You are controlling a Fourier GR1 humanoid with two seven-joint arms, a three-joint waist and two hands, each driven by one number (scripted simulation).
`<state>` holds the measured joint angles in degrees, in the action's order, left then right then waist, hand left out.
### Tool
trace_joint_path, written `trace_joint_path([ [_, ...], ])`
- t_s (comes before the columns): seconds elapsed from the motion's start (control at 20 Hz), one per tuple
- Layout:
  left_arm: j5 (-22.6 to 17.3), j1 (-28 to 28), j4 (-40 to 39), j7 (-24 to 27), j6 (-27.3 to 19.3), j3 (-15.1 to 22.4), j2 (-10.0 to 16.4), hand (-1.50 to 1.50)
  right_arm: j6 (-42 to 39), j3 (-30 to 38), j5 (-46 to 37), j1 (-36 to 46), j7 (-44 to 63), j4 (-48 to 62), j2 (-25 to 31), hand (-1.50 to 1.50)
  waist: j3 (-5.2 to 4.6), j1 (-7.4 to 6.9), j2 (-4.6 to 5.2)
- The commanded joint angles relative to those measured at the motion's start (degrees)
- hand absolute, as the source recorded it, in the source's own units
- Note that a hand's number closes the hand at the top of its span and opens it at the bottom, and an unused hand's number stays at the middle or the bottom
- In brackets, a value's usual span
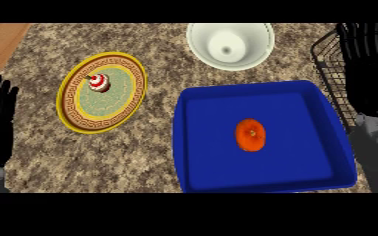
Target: Pick the squash from the tray and place it in the tiered basket
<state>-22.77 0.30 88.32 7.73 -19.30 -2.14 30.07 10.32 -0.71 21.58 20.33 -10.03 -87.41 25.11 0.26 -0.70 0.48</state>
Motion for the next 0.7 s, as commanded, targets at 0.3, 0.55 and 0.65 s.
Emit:
trace_joint_path([
  [0.3,8.6,-1.1,-3.8,-3.4,0.0,6.5,1.7,0.0,9.5,10.8,10.7,-2.6,-3.0,-1.3,-12.3,1.5,2.28,9.46,-2.54],
  [0.55,12.9,-4.9,-2.7,-9.0,0.7,11.3,3.1,0.0,19.6,-7.0,-12.1,-18.2,16.0,2.6,-3.8,-1.5,-0.38,3.38,-0.84],
  [0.65,14.5,-5.4,-5.9,-6.9,1.4,12.4,1.2,0.0,20.7,-8.0,-14.4,-19.2,23.3,-7.0,0.3,-1.5,-0.4,2.37,-0.73],
])
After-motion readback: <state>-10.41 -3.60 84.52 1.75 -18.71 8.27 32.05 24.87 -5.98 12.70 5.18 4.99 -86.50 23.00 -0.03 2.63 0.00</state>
